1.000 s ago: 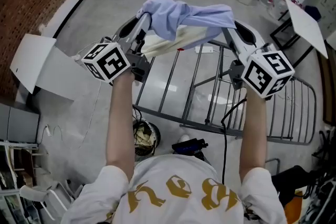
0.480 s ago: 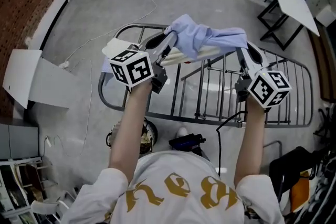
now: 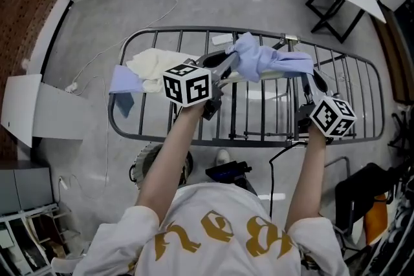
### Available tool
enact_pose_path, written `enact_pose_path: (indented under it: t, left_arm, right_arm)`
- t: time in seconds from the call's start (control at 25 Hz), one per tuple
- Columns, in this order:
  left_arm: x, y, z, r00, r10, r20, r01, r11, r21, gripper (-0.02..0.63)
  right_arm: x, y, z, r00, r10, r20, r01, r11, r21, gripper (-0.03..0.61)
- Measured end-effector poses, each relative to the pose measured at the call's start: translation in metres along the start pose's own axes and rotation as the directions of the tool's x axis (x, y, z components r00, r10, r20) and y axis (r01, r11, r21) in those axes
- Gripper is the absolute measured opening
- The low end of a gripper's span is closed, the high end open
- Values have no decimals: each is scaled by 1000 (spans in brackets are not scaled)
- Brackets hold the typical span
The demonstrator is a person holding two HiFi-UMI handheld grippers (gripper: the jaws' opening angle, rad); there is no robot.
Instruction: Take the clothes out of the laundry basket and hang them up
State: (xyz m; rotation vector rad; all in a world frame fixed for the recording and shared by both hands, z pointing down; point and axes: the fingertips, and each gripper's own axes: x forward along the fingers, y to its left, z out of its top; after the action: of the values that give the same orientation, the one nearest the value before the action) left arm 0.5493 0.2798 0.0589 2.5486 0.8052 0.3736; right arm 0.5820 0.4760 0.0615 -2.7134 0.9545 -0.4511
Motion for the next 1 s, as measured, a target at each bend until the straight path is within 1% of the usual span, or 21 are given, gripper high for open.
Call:
enact_pose_path:
  t: [0.24,0.36,0.44,0.48,0.56,0.64,0.68,0.76,0.84,0.92,0.96,1.0]
  left_arm:
    - [22,-8,-35,997,-5,-78,4,1000,-16,17]
    - [35,-15,-58,987,-16,-162,19,1000,17,17]
    - [43,-19,-76,974,-12,-227,26,998,58,17]
    - [45,-19,-83,969,-7,-248,25,997,69,17]
    - [47,-14,-92,965,4,-263,13,998,64,17]
    - [46,-6,-98,963,21,-270,-7,999,52,17]
    - [45,-2,-101,960,37,-277,-22,998,54,17]
    - [41,8,-105,951,82,-298,-62,995,73,18]
    - [39,16,-111,935,128,-330,-99,990,102,22]
    - [37,23,-119,917,167,-362,-130,984,124,31]
    - [37,26,-123,909,182,-376,-144,981,127,50]
    - [36,28,-127,901,192,-389,-156,980,123,84]
  right_arm:
    - [-14,-40,-25,998,-60,-32,62,996,67,34]
    - [-20,-54,-37,992,-119,-45,122,990,73,34]
    - [-22,-67,-53,983,-167,-73,173,981,89,34]
    - [-22,-72,-62,979,-182,-91,191,976,105,34]
    - [-19,-77,-81,971,-195,-135,212,969,128,34]
    - [-14,-80,-100,960,-205,-192,230,966,115,37]
    - [-12,-81,-109,952,-207,-226,234,967,101,46]
    - [-9,-79,-125,933,-193,-303,221,973,62,94]
    - [-8,-74,-136,917,-171,-360,192,981,22,121]
    - [-10,-71,-139,911,-157,-382,172,985,6,159]
    - [-12,-69,-140,909,-151,-388,167,986,7,180]
    - [-14,-67,-142,909,-147,-390,163,987,9,184]
